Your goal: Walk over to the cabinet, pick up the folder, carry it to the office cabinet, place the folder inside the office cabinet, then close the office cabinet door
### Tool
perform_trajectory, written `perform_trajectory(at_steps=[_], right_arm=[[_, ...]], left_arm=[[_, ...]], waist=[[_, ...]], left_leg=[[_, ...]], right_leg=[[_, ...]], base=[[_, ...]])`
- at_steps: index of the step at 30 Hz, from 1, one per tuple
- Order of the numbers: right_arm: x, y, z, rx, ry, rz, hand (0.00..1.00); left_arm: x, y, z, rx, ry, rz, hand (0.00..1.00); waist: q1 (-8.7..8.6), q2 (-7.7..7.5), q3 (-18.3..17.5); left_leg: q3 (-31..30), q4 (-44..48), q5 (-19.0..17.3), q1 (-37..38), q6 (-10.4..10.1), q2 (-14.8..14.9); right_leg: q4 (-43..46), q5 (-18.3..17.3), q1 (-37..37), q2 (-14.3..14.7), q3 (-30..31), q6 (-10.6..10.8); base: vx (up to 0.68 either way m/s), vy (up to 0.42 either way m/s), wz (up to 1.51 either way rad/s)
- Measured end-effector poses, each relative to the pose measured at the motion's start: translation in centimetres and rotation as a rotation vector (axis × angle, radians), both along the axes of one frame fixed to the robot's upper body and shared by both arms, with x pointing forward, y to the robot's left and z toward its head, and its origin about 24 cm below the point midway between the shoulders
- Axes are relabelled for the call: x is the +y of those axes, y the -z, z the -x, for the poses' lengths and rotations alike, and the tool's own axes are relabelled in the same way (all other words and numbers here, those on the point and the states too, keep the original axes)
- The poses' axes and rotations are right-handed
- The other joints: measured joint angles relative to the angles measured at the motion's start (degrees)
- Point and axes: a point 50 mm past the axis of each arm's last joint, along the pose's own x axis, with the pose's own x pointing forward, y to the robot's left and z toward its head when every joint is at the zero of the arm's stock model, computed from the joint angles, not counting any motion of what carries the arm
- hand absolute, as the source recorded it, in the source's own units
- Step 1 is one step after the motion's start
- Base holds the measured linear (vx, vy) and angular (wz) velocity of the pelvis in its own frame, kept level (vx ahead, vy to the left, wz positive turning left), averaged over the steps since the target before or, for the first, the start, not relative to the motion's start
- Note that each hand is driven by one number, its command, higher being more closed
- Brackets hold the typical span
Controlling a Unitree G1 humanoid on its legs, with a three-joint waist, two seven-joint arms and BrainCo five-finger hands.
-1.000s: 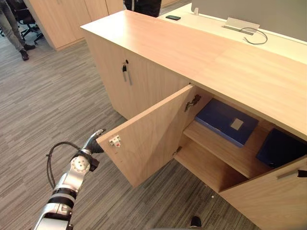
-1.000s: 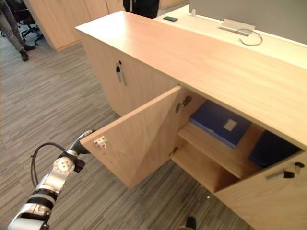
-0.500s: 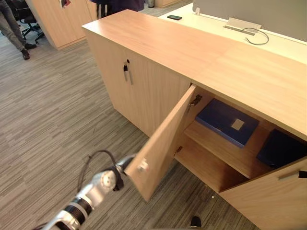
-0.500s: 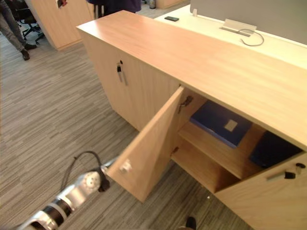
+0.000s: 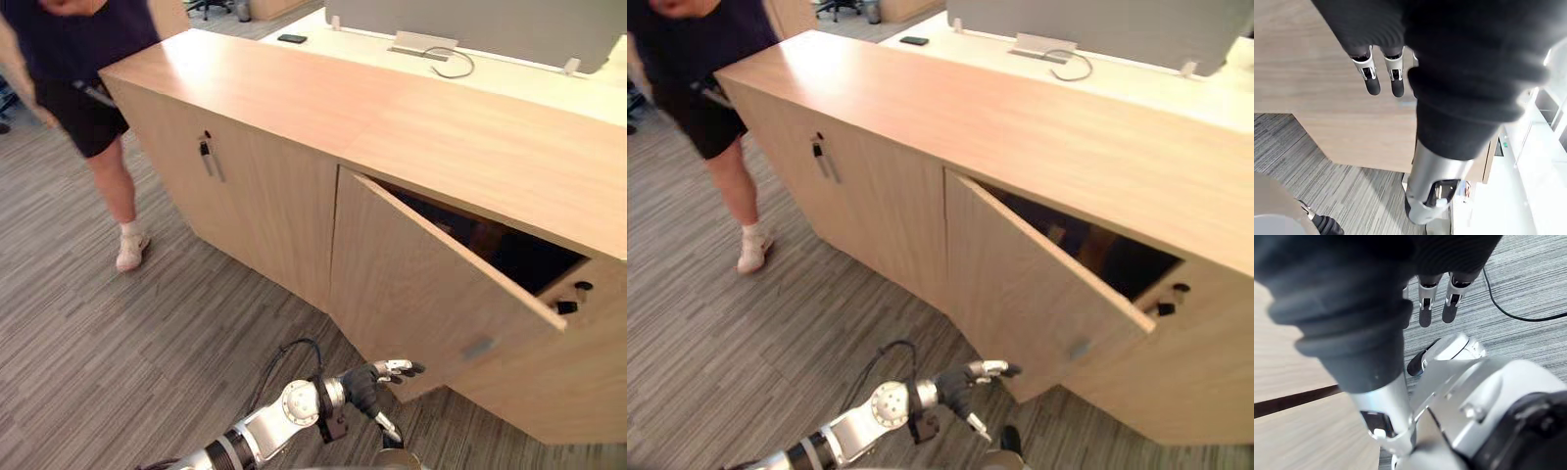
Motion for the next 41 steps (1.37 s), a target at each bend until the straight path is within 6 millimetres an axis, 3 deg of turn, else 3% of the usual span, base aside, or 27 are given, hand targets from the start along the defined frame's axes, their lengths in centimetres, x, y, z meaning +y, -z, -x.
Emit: perform_trajectory(at_steps=[5, 9, 12, 13, 15, 16, 17, 18, 19, 20, 21, 24, 25, 27, 28, 30, 31, 35, 41], right_arm=[[0.0, 0.0, -0.2, -0.002, -0.012, 0.0, 0.0], [-0.1, 0.0, -0.3, 0.001, -0.029, 0.006, 0.0], [-0.6, -0.2, -0.4, 0.007, -0.074, 0.022, 0.0], [-0.5, -0.1, -0.2, 0.013, -0.072, 0.02, 0.0], [-0.5, -0.1, 0.3, 0.025, -0.064, 0.017, 0.0], [-0.6, -0.1, 0.7, 0.037, -0.054, 0.023, 0.0], [-0.6, -0.1, 1.0, 0.054, -0.083, 0.03, 0.0], [-0.5, -0.1, 0.9, 0.053, -0.099, 0.036, 0.0], [-0.7, -0.2, 0.5, 0.049, -0.134, 0.049, 0.0], [-1.0, -0.3, -0.3, 0.034, -0.156, 0.062, 0.0], [-1.2, -0.5, -1.3, 0.004, -0.163, 0.078, 0.0], [-1.2, -0.9, -3.2, -0.05, -0.2, 0.097, 0.0], [-1.1, -0.9, -3.5, -0.06, -0.21, 0.099, 0.0], [-0.3, -1.3, -5.8, -0.118, -0.291, 0.103, 0.0], [0.1, -1.4, -6.3, -0.136, -0.301, 0.098, 0.0], [0.8, -1.6, -7.0, -0.171, -0.349, 0.099, 0.0], [1.4, -1.3, -6.8, -0.157, -0.393, 0.088, 0.0], [2.3, -1.1, -6.6, -0.147, -0.419, 0.073, 0.0], [2.7, -0.7, -5.4, -0.115, -0.427, 0.057, 0.0]], left_arm=[[-0.9, 0.0, 0.7, 0.009, 0.038, 0.012, 0.0], [-2.2, -0.7, 1.0, 0.011, 0.063, 0.053, 0.0], [-1.5, 0.9, -0.2, 0.071, -0.03, 0.015, 0.0], [-0.4, 2.1, -1.0, 0.118, -0.123, -0.014, 0.0], [1.8, 4.2, -2.0, 0.224, -0.304, -0.042, 0.0], [4.3, 6.1, -2.3, 0.325, -0.478, -0.07, 0.0], [6.7, 7.7, -1.9, 0.405, -0.634, -0.094, 0.0], [8.1, 8.5, -1.6, 0.441, -0.71, -0.108, 0.0], [10.4, 10.0, -0.7, 0.501, -0.846, -0.153, 0.0], [11.9, 10.9, 0.3, 0.546, -0.928, -0.187, 0.0], [13.4, 12.1, 1.9, 0.603, -1.005, -0.236, 0.0], [16.0, 13.5, 4.7, 0.712, -1.159, -0.263, 0.0], [16.4, 13.5, 4.8, 0.718, -1.181, -0.262, 0.0], [18.2, 13.7, 5.8, 0.775, -1.329, -0.204, 0.0], [18.5, 13.9, 6.3, 0.803, -1.368, -0.19, 0.0], [19.1, 14.2, 7.4, 0.859, -1.463, -0.143, 0.0], [19.4, 14.3, 7.7, 0.888, -1.545, -0.084, 0.0], [19.3, 14.5, 8.5, 0.921, -1.614, -0.064, 0.0], [19.2, 14.7, 8.9, 0.912, -1.575, -0.14, 0.0]], waist=[[-0.9, 0.2, 0.0], [-1.78, 1.06, 0.9], [-2.65, 1.57, 1.2], [-2.67, 1.61, 1.4], [-2.13, 1.36, 2.3], [-1.2, 1.28, 2.8], [-0.25, 0.83, 3.4], [-0.05, 0.93, 3.8], [1.31, 0.75, 4.2], [2.55, 0.61, 4.3], [3.94, 0.38, 4.7], [5.93, 0.49, 5.5], [6.36, 0.47, 5.8], [7.56, 1.65, 6.4], [8.32, 1.54, 6.9], [8.51, 1.13, 6.8], [9.47, -0.15, 6.8], [9.5, -0.73, 4.8], [9.43, -1.8, 2.3]], left_leg=[[4.5, 0.9, -1.2, 0.8, -0.3, 0.0], [5.8, 1.0, -1.3, 0.9, -0.5, 0.0], [5.1, 3.3, -1.3, 0.5, -0.4, 1.0], [4.0, 7.3, -1.6, -1.4, 0.2, 2.4], [2.5, 16.4, -1.5, -4.7, 5.0, 5.3], [0.2, 22.7, 1.1, -6.7, 11.0, 6.7], [-4.4, 27.1, 5.6, -8.1, 13.1, 7.5], [-6.8, 30.0, 8.7, -9.3, 12.7, 8.1], [-9.2, 35.7, 6.8, -10.7, 10.3, 7.2], [-9.0, 39.4, 1.9, -11.3, 9.7, 5.3], [-8.4, 41.5, -3.4, -11.3, 10.2, 2.1], [-9.0, 37.7, -10.2, -11.5, 10.0, -4.8], [-9.6, 35.7, -10.8, -11.5, 10.2, -6.1], [-15.1, 20.2, -10.7, -9.3, 9.2, -9.1], [-14.0, 19.8, -10.8, -8.1, 9.0, -9.5], [-12.2, 17.5, -10.8, -6.4, 8.5, -10.3], [-12.0, 16.9, -10.1, -5.2, 9.5, -12.4], [-13.6, 13.0, -9.2, -3.5, 11.0, -14.2], [-14.6, 7.0, -7.8, 1.4, 10.7, -13.8]], right_leg=[[1.4, 0.1, -3.7, 0.8, 5.0, 0.2], [4.4, -0.4, -6.1, 0.9, 5.4, 0.3], [9.2, -3.5, -7.4, 0.7, 4.6, 0.0], [10.5, -4.8, -7.4, 0.8, 3.6, -0.5], [10.7, -5.9, -6.5, 1.6, 2.8, -1.6], [10.3, -6.5, -4.8, 2.4, 2.8, -2.6], [10.2, -7.1, -3.2, 3.5, 3.1, -3.7], [9.9, -7.3, -2.3, 4.1, 3.3, -4.5], [8.6, -7.0, -0.8, 5.3, 5.9, -5.7], [7.7, -6.6, -0.3, 5.8, 8.9, -6.6], [6.4, -6.1, 0.8, 6.8, 11.5, -7.4], [4.7, -5.9, 3.8, 9.7, 15.6, -7.9], [4.7, -5.9, 4.1, 9.9, 16.4, -7.9], [5.0, -6.2, 3.8, 12.2, 19.9, -7.3], [5.5, -6.2, 4.0, 12.2, 20.6, -7.1], [10.3, -6.3, 3.1, 10.9, 15.4, -7.1], [8.6, -6.8, 3.6, 9.5, 14.7, -6.4], [5.0, -6.8, 5.7, 8.2, 14.2, -6.2], [-0.7, -6.1, 10.7, 8.8, 12.2, -5.9]], base=[[-0.05, 0.006, -0.49], [-0.01, -0.011, -0.17], [-0.01, -0.06, 0.14], [-0.04, -0.136, 0.27], [-0.06, -0.187, 0.08], [-0.01, -0.265, -0.3], [0.02, -0.284, -0.36], [0.05, -0.274, -0.63], [0.05, -0.19, -0.91], [0.11, -0.15, -1.39], [0.12, -0.041, -1.22], [0.1, 0.065, -0.87], [0.05, 0.173, -0.93], [0.0, 0.198, -1.13], [0.03, 0.185, -0.94], [0.1, 0.151, -0.5], [0.19, 0.167, -0.31], [0.16, 0.096, 0.0], [0.11, -0.015, 0.07]])
